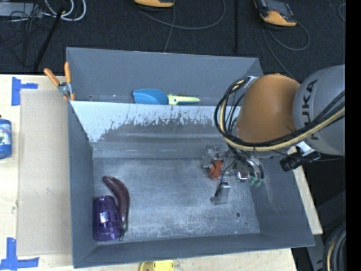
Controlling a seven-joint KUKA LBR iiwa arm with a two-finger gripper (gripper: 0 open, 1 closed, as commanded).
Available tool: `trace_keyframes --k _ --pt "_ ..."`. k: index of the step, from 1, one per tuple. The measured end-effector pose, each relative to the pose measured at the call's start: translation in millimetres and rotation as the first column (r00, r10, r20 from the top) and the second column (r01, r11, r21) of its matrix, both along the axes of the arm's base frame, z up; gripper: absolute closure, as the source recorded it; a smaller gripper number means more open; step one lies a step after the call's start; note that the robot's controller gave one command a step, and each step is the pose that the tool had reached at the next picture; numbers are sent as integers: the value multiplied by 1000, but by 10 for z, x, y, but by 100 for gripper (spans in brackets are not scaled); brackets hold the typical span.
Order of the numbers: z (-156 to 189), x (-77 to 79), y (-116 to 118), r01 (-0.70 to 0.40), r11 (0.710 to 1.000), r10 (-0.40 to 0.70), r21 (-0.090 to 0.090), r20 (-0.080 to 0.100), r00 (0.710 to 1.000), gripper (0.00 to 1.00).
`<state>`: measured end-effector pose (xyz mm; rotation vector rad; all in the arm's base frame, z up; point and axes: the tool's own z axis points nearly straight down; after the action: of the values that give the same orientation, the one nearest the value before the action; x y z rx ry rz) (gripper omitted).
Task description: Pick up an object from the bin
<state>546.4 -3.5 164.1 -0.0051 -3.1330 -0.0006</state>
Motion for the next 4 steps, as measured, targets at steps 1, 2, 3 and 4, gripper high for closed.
trace_keyframes --k 1,2,3,4 --pt "47 16 0 0 1000 0 0 8 1000 0" --pt "-548 303 -540 74 997 -74 1 15 997 0" --pt "-724 360 -765 60 998 -60 0 7 998 0" --pt "-578 603 -929 -97 995 97 -1 13 995 0"
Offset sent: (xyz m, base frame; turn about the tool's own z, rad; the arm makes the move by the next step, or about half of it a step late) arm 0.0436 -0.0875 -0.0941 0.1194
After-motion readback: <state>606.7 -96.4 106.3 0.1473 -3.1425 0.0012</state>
